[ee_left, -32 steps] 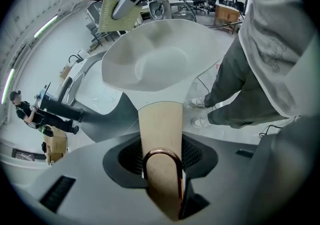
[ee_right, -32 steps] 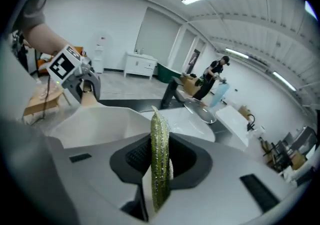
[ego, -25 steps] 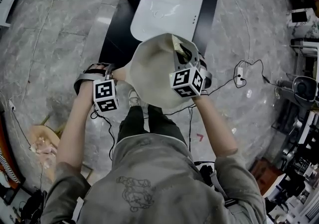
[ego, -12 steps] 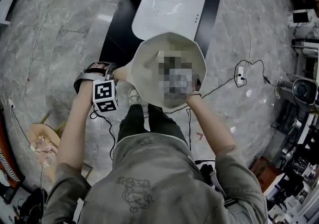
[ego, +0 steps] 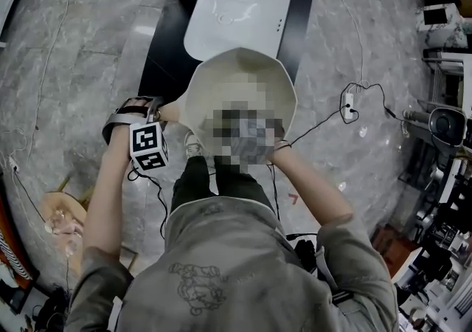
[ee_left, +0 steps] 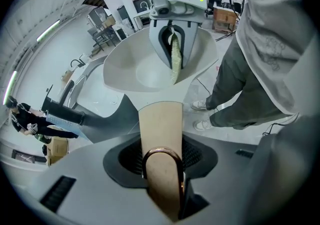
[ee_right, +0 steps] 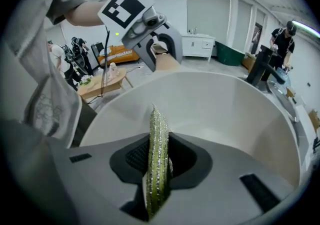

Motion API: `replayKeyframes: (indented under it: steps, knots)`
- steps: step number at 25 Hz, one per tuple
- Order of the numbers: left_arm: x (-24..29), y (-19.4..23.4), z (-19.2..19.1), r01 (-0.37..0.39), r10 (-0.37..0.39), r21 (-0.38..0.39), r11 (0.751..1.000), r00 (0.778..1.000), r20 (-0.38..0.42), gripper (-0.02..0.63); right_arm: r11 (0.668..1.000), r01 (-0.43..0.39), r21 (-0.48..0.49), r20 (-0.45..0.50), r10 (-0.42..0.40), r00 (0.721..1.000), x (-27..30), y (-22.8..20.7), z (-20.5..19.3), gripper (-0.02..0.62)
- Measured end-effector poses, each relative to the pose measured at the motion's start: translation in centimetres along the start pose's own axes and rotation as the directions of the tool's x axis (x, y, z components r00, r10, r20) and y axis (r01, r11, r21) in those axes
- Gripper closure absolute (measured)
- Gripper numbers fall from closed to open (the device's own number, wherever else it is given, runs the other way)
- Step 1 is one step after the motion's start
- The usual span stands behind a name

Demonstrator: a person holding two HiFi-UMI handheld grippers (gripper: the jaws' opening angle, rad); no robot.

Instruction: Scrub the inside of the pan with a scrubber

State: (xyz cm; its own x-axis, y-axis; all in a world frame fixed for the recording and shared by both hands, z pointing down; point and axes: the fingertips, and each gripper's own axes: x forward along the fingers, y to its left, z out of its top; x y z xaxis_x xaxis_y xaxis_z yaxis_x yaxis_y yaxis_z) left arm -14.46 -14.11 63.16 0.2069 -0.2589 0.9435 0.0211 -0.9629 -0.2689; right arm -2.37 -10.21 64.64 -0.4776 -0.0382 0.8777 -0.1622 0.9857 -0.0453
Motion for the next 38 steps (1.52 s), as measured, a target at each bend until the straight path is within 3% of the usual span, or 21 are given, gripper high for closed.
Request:
replayKeyframes:
  steps: [6,11,16,17,19,21,22,23,24,26,30,33,34,35,38]
  knots:
    - [-0.1,0.0,0.0,-0.002,0.002,-0.008,1.0,1.0,-0.003,0.44,0.966,-0.217,0.139,0.018,0.217,0.976,-1.3,4.4,-0.4,0.515]
    - [0.1,0.1,0.0,-0.005,0.005,-0.01,1.0,1.0,-0.01,0.44,0.897,-0.393,0.202,0.067,0.388,0.919,-4.8,6.7,-0.3,0.517]
    - [0.0,0.1,0.1,-0.012,0.012,-0.007,1.0,1.0,-0.013,0.44,0.839,-0.506,0.199,0.154,0.484,0.862,-9.1,7.3,1.5,0.517]
    - [0.0,0.1,0.1,-0.014,0.014,-0.006,1.0,1.0,-0.014,0.44,0.841,-0.505,0.196,0.19,0.473,0.861,-10.1,6.6,2.4,0.517]
    - [0.0,0.2,0.1,-0.016,0.016,-0.007,1.0,1.0,-0.013,0.44,0.893,-0.418,0.168,0.237,0.375,0.896,-11.7,3.9,4.2,0.517]
    - [0.0,0.2,0.1,-0.018,0.018,-0.01,1.0,1.0,-0.013,0.44,0.975,-0.211,0.072,0.205,0.193,0.96,-12.2,0.0,5.0,0.517]
    - [0.0,0.2,0.1,-0.019,0.019,-0.01,1.0,1.0,-0.013,0.44,0.996,-0.086,-0.011,0.169,0.087,0.982,-12.1,-2.0,5.1,0.517]
    - [0.0,0.2,0.1,-0.02,0.02,-0.011,1.0,1.0,-0.013,0.44,0.994,0.03,-0.108,0.135,-0.015,0.991,-11.9,-3.9,5.1,0.517]
    - [0.0,0.2,0.2,-0.021,0.021,-0.012,1.0,1.0,-0.013,0.44,0.97,0.121,-0.21,0.107,-0.101,0.989,-11.5,-5.4,4.9,0.517]
    - [0.0,0.3,0.2,-0.022,0.022,-0.011,1.0,1.0,-0.011,0.44,0.888,0.221,-0.403,0.059,-0.216,0.975,-10.3,-7.8,4.5,0.517]
    - [0.1,0.4,0.3,-0.021,0.021,-0.009,1.0,1.0,-0.01,0.44,0.686,0.214,-0.696,-0.025,-0.321,0.947,-7.3,-10.1,2.8,0.517]
    - [0.1,0.2,0.2,-0.019,0.019,-0.013,1.0,1.0,-0.014,0.44,0.487,0.206,-0.849,-0.01,-0.404,0.915,-5.3,-11.1,2.3,0.517]
    - [0.1,0.2,0.1,-0.019,0.019,-0.014,1.0,1.0,-0.014,0.442,0.44,0.21,-0.873,0.005,-0.422,0.906,-4.6,-11.3,2.1,0.517]
    - [0.0,0.1,0.1,-0.02,0.02,-0.016,1.0,1.0,-0.014,0.442,0.416,0.208,-0.885,0.007,-0.434,0.901,-3.9,-11.5,1.7,0.517]
    - [0.1,0.1,0.2,-0.021,0.021,-0.025,0.999,1.0,-0.008,0.442,0.401,0.134,-0.906,-0.069,-0.451,0.89,-2.9,-12.2,-1.0,0.517]
